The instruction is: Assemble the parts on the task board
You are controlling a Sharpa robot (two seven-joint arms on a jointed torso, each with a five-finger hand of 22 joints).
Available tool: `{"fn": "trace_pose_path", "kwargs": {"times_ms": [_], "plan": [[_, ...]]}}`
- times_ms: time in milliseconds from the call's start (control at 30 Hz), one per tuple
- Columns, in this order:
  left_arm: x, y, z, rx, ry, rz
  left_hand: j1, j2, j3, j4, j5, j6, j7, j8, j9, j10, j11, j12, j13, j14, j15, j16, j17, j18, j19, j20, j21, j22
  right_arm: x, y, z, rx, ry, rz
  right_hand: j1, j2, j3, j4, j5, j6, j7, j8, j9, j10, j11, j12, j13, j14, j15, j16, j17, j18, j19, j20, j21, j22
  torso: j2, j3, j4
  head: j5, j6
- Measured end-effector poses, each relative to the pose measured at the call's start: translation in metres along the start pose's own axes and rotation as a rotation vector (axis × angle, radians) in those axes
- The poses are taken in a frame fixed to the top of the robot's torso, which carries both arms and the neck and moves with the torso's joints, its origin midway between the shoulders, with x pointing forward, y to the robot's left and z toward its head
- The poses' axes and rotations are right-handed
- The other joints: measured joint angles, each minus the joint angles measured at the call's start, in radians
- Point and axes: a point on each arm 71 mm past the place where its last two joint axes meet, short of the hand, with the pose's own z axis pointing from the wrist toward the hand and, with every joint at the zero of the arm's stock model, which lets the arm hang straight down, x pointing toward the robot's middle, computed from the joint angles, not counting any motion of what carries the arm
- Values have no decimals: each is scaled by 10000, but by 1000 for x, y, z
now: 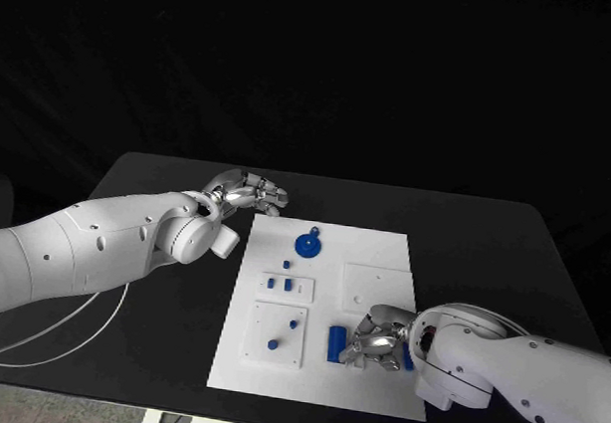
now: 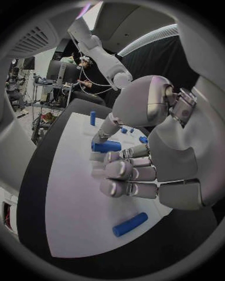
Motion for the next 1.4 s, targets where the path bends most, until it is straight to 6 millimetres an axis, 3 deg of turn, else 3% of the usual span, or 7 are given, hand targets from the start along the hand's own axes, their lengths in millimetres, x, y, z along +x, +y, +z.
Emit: {"fn": "trace_pose_path", "kwargs": {"times_ms": [200,467,600,933,1133,1267,1400], "plan": [[0,0,0,-3,-2,1,0,0,0,0,0,0,0,0,0,0,0,0,0,0,0,0,-1,0,0,0,0,0,-1,-4,-2,-35,0,242,-291,-468,-294,-148,0,-42,38,-35,-28,0,0,-38,25,0,0,0,-1,4,0,1,0,0,0,1,-1,-21,14],[0,0,0,-9,-16,6,0,0,0,0,0,0,0,0,1,0,0,0,0,0,0,0,9,0,0,0,0,-1,-6,-10,-8,-224,-148,782,-476,-650,-751,-297,128,-491,128,-289,-85,-100,140,-37,54,24,79,-6,0,16,-19,19,-3,0,-1,4,-2,-52,66],[0,0,1,-11,-22,9,1,0,0,0,0,0,0,0,1,0,0,0,-8,0,0,0,9,0,0,0,0,-1,-16,-7,-13,-458,-381,1002,-597,-530,-1136,-543,242,-527,162,-289,-73,-110,181,-38,93,6,97,-38,20,16,-20,20,-8,0,-2,4,-3,-77,101],[-1,0,1,-15,-29,12,1,-1,0,0,0,0,0,0,2,0,0,0,-7,0,0,0,17,0,0,0,0,-2,-41,-5,-27,-1017,-946,1604,-554,-378,-1277,-637,436,-562,165,-289,-44,-110,181,-38,97,5,97,-38,43,16,-21,21,-9,0,-2,6,-3,-156,165],[-1,0,1,-15,-18,9,2,-2,0,0,0,0,0,0,3,0,0,0,-7,0,0,0,16,0,0,0,0,7,-66,-29,-35,-572,-1573,1705,-142,-14,-1110,-696,188,-563,166,-235,27,-108,179,-38,107,6,96,-38,60,15,23,-20,-18,0,-2,0,-2,-230,205],[0,0,1,-13,-3,4,2,-2,0,0,0,0,0,0,3,0,0,0,-7,0,0,0,19,0,0,0,0,7,-79,-55,-40,109,-1945,1552,176,-88,-699,-593,50,-430,149,-178,59,-71,141,-48,107,8,95,-38,59,15,61,-23,-19,0,-2,-8,-2,-287,221],[-1,0,0,-15,-5,3,2,-2,-26,26,0,0,0,0,3,0,0,0,-6,0,0,0,27,1,0,0,0,6,-84,-71,-43,641,-2052,1068,95,-239,-571,-485,435,-349,136,-108,117,-70,141,-54,105,9,95,-83,59,13,65,-24,-19,0,-2,-7,-3,-349,216]]}}
